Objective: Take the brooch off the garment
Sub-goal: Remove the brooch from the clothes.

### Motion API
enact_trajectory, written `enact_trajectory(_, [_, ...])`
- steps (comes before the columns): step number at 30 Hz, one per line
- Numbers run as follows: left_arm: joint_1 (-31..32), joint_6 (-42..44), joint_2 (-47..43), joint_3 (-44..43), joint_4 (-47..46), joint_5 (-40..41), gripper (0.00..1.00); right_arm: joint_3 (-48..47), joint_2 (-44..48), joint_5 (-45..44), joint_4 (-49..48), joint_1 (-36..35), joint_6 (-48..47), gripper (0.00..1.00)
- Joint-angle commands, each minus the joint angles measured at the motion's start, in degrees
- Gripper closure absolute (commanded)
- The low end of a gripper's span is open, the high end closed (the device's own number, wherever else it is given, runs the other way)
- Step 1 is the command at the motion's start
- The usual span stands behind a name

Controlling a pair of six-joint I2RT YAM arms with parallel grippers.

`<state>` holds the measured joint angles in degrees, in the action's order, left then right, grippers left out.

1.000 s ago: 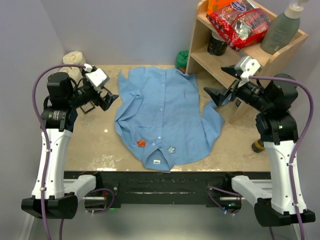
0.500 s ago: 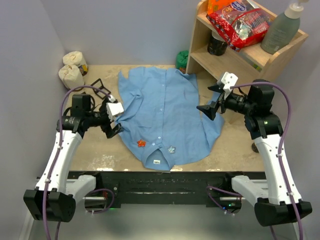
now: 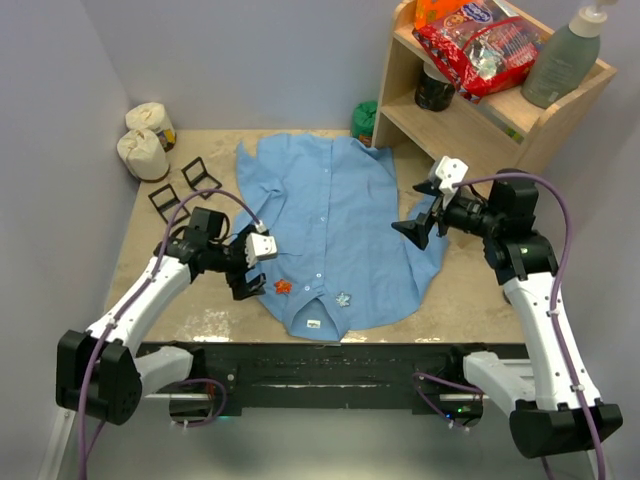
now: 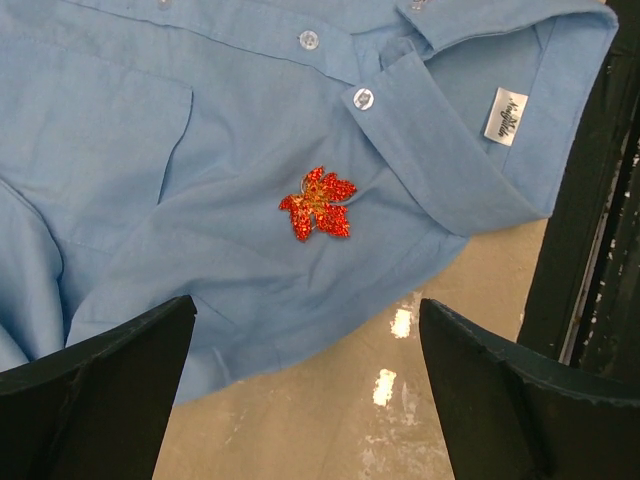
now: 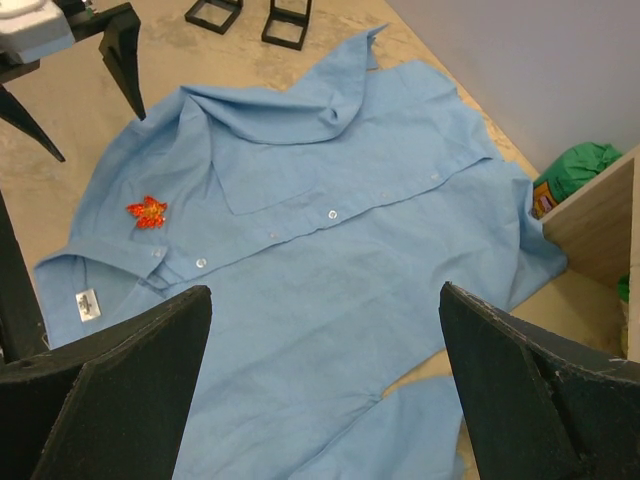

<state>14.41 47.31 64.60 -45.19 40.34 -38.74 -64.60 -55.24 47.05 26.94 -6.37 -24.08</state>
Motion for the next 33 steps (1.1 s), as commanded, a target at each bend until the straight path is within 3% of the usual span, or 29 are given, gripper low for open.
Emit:
enact_trajectory(1, [2.1, -2.4, 2.5, 1.2, -7.8, 1.7, 0.01, 1.8, 1.6, -1.7, -1.8, -0.2, -1.2, 0.01])
enact_trajectory(12, [8.5, -6.3, 10.4, 1.9, -15.5, 8.3, 0.0, 4.0, 3.2, -3.1, -1.3, -0.2, -2.6, 0.01])
enact_trajectory(33, [13.3, -7.9, 18.2, 1.8, -18.2, 14.2, 0.03, 6.0, 5.1, -4.4, -2.1, -0.3, -2.3, 0.01])
